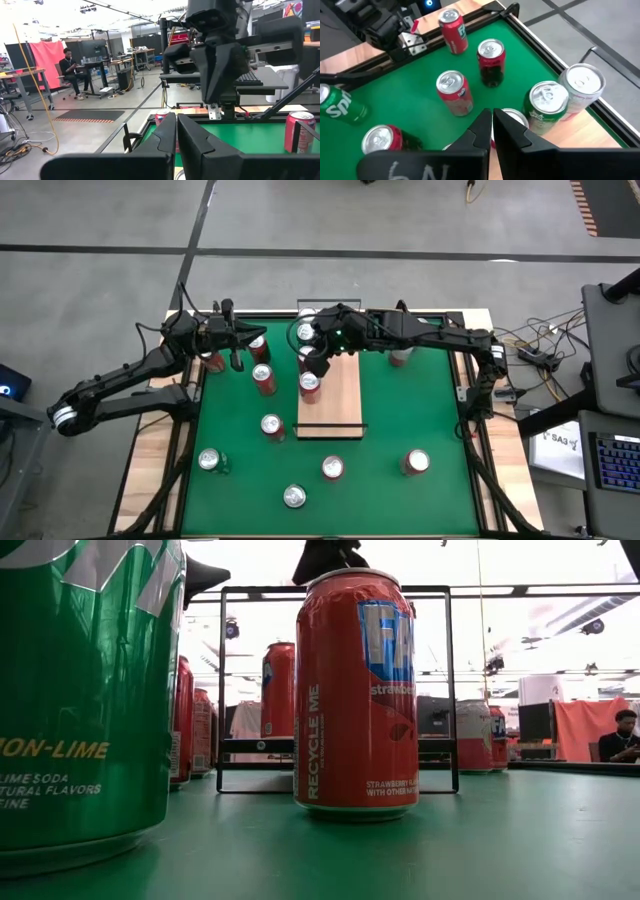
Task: Place canned beverage on shelf
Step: Put the white/pink soda can on the shelf and aligned with the other white/pink soda can
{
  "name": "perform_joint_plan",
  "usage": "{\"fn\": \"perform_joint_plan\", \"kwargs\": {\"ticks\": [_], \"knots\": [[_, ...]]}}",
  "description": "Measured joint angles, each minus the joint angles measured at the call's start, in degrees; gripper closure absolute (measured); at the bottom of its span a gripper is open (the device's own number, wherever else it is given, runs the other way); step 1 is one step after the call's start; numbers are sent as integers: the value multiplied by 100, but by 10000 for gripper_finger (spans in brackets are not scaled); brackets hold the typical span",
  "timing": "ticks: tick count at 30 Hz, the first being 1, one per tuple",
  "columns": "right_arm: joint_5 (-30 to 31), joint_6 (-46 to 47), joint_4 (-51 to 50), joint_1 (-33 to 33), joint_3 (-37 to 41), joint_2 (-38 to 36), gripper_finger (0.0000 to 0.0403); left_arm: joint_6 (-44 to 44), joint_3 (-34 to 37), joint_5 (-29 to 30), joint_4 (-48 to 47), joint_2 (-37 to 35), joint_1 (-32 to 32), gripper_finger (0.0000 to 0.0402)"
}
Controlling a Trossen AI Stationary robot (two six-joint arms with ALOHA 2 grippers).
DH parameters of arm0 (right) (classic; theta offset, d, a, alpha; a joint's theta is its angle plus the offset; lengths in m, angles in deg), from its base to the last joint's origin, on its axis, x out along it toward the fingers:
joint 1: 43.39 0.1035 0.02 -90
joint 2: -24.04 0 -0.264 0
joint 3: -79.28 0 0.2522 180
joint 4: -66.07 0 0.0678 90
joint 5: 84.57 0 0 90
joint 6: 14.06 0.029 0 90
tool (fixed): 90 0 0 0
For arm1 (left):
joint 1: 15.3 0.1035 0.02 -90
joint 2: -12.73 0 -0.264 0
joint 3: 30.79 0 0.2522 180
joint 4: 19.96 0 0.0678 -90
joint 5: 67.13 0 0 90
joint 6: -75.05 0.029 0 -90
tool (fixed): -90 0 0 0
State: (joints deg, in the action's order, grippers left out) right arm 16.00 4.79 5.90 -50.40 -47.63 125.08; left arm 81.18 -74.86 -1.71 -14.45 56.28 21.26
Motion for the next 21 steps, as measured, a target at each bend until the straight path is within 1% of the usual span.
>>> {"fn": "perform_joint_plan", "kwargs": {"ticks": [10, 16, 18, 21], "knots": [[2, 6, 25, -15, 0, 24, 393, 0, 0, 2, 0, 0, 1, 402], [-9, 417, -162, -60, 2, 24, 392, -1, 0, 1, 0, 0, 0, 402], [-9, 471, -362, -110, 2, 24, 384, 0, 0, 2, -2, 0, -1, 402], [-9, 741, -784, -250, 2, 24, 354, 0, 0, 2, -2, 0, 0, 402]]}}
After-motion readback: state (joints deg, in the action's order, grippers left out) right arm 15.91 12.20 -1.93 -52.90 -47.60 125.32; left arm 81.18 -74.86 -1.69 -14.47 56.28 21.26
